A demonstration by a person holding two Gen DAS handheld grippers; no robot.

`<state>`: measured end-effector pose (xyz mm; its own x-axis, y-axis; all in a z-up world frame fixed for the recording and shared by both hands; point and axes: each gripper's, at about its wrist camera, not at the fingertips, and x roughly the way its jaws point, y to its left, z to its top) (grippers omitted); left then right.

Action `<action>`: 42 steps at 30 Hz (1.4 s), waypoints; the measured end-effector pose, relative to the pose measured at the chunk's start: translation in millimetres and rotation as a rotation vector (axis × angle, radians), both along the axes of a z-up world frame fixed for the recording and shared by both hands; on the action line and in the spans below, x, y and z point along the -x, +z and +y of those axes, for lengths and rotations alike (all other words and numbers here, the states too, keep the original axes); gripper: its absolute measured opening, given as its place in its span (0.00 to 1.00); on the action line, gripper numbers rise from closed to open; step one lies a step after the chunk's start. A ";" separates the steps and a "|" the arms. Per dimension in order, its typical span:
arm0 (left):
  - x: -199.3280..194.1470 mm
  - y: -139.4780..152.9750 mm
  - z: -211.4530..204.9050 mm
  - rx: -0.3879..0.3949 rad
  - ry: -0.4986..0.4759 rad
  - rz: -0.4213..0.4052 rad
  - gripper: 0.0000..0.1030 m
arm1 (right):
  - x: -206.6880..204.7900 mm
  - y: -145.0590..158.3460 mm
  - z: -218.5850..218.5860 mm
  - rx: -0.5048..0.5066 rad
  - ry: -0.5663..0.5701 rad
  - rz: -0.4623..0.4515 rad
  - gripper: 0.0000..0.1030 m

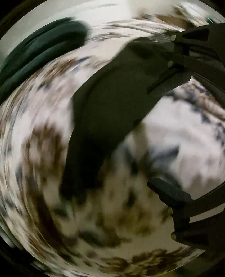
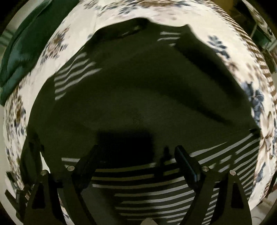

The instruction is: Fold small clothes

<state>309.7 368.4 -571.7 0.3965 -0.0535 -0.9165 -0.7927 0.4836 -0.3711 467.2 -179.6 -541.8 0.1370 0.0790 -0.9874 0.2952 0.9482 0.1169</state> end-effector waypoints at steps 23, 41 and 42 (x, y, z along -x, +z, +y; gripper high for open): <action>0.0 -16.2 103.4 0.046 0.027 -0.096 0.93 | 3.5 -38.7 94.9 0.036 0.039 0.069 0.85; -118.9 119.9 -56.6 -0.323 -0.438 -0.338 0.04 | 32.9 -10.5 2.8 -0.052 -0.086 -0.003 0.85; -126.0 125.5 -78.6 -0.319 -0.473 -0.353 0.04 | 34.3 -8.8 -6.8 -0.056 -0.095 -0.009 0.85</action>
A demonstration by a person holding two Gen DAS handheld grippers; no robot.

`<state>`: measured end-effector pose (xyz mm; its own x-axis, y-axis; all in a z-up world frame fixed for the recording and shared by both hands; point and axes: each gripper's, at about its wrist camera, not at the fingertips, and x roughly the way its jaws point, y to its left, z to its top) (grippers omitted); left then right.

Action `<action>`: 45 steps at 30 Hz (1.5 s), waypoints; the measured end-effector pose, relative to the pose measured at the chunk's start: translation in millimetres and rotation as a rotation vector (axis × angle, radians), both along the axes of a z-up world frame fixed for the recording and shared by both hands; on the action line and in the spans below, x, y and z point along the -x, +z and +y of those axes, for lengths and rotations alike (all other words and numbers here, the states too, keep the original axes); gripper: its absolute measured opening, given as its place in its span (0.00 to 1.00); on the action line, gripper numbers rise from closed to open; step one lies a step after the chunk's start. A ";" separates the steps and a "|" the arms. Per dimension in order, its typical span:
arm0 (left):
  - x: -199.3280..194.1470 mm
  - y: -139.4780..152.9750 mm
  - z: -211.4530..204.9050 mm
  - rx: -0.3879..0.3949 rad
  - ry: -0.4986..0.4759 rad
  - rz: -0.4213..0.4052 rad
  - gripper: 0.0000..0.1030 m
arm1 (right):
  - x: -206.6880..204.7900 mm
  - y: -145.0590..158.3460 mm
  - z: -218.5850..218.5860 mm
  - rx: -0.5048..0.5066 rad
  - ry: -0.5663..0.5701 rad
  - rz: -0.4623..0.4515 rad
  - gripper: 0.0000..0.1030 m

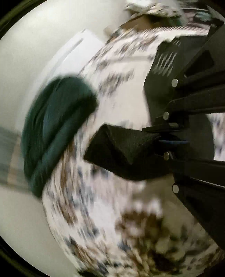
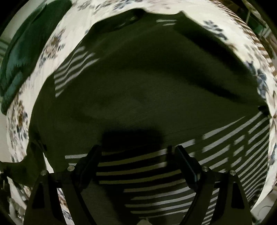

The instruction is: Fold small clothes

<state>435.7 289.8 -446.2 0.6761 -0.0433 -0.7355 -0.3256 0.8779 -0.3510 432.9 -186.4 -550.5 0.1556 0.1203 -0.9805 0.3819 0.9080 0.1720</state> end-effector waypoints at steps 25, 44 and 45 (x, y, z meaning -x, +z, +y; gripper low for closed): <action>-24.1 -18.0 -341.6 -0.237 -0.300 0.181 0.85 | 43.4 50.1 -231.1 -0.171 -0.081 -0.047 0.85; 57.7 -163.4 -247.3 -0.215 -0.026 0.468 1.00 | -111.4 -9.3 -121.0 -0.182 -0.046 -0.030 0.07; 56.5 -162.9 -246.8 -0.209 -0.033 0.478 1.00 | -108.4 1.7 -121.2 -0.164 -0.024 -0.071 0.06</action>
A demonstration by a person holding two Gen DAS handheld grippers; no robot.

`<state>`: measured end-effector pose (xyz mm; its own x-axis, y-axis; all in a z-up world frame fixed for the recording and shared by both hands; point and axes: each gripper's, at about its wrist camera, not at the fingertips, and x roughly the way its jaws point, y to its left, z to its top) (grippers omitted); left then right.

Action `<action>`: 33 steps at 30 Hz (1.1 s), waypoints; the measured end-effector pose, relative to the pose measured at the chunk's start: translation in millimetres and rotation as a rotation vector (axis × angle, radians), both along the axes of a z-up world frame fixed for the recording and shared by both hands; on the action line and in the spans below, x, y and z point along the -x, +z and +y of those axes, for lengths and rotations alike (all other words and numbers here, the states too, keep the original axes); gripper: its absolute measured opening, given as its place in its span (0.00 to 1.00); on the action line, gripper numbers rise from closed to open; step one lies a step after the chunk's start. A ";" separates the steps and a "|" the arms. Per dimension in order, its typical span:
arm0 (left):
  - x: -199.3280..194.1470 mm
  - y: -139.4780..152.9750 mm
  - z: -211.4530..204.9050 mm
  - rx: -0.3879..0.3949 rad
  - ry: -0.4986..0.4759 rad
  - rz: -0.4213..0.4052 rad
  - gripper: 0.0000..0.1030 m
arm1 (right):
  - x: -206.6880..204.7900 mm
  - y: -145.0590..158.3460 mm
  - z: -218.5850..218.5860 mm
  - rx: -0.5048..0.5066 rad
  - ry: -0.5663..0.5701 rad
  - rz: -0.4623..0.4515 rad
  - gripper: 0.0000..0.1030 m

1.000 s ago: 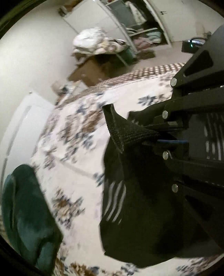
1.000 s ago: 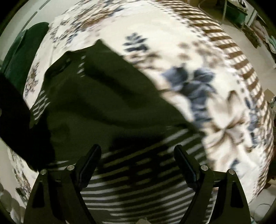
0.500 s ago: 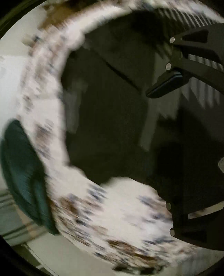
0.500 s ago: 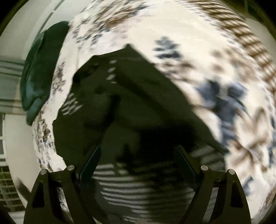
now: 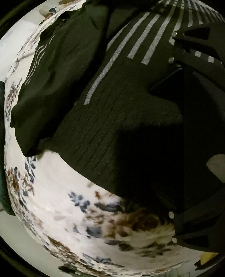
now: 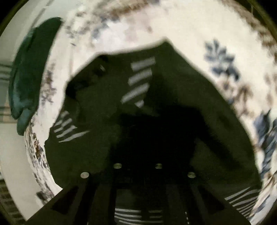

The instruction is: Fold small clothes

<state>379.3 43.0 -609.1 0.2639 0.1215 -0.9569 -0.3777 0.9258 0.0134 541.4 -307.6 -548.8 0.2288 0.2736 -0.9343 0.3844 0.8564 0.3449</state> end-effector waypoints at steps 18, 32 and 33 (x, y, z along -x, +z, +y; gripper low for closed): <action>-76.4 93.4 0.6 -0.167 -0.074 -0.124 1.00 | 73.2 45.8 -167.3 0.083 -0.247 -0.042 0.56; -180.4 44.3 -2.5 -0.303 -0.193 -0.019 1.00 | 24.3 8.2 -40.0 0.467 0.239 0.029 0.58; -177.1 44.0 0.9 -0.295 -0.190 -0.016 1.00 | 40.3 5.8 -47.3 0.471 0.234 0.057 0.58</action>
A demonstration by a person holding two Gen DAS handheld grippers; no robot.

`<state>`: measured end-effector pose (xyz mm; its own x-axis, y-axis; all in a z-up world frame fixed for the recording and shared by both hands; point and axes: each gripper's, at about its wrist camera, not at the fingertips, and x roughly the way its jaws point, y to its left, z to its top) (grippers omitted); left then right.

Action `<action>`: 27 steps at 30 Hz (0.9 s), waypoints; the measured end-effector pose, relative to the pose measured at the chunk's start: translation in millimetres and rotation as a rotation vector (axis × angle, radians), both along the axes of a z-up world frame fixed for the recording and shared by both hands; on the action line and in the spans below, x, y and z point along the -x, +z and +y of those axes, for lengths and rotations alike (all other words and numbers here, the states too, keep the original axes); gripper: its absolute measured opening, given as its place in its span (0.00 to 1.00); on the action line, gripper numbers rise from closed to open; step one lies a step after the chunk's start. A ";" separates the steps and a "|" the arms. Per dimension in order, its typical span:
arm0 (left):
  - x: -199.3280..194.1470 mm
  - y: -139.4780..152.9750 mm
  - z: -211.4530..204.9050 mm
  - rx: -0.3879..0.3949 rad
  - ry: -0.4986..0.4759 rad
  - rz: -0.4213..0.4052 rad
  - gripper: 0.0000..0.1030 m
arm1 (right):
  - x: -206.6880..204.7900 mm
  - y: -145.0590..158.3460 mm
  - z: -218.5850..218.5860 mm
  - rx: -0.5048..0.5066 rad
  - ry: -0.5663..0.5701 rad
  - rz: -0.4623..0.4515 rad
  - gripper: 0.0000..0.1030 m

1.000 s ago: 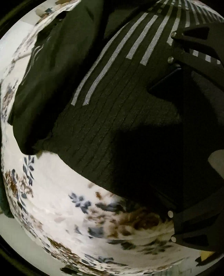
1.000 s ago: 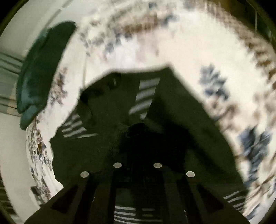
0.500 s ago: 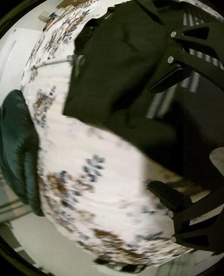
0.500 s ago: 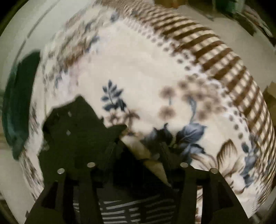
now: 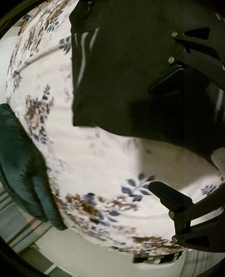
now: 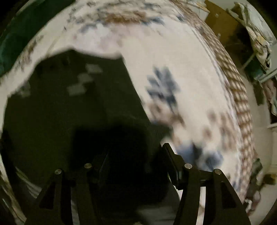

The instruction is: Fold small clothes

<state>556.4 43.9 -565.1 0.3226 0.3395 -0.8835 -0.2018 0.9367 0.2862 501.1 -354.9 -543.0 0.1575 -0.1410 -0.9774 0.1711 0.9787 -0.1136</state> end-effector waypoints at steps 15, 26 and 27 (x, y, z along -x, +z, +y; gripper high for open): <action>15.0 11.6 14.6 0.106 -0.010 -0.033 1.00 | 41.0 11.4 -97.1 -0.382 -0.416 -0.098 0.66; 38.2 28.4 27.7 0.216 -0.002 -0.039 1.00 | 25.1 15.1 -78.0 -0.293 -0.328 -0.023 0.64; 52.1 42.1 24.7 0.241 -0.005 -0.051 1.00 | 36.8 27.9 -77.9 -0.309 -0.335 -0.028 0.64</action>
